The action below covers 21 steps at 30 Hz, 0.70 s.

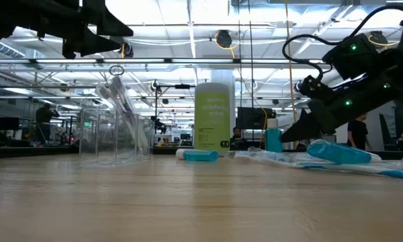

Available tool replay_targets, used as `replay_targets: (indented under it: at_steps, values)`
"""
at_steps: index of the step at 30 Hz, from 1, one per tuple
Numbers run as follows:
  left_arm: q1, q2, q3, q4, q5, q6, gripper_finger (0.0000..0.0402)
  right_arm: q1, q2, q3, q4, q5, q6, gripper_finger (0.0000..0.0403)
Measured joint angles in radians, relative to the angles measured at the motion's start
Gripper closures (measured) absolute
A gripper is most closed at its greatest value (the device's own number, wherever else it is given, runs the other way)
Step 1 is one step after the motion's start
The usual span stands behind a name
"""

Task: Pick & Place toothbrushing station
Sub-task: Put the top right blue mouthwash into the transparent organizer

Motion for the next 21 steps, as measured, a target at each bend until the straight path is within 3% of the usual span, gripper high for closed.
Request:
replay_targets:
  at_steps: [11, 21]
  values:
    - [0.000, 0.000, 0.000, -0.001, 0.002, -0.025, 0.0103, -0.044, 0.221, 0.110, 0.074, 0.001, -0.080, 0.0177]
    - [-0.003, 0.000, 0.000, -0.002, 0.003, -0.027, 0.0103, -0.044, 0.254, 0.109, 0.071, 0.001, -0.081, 0.0217]
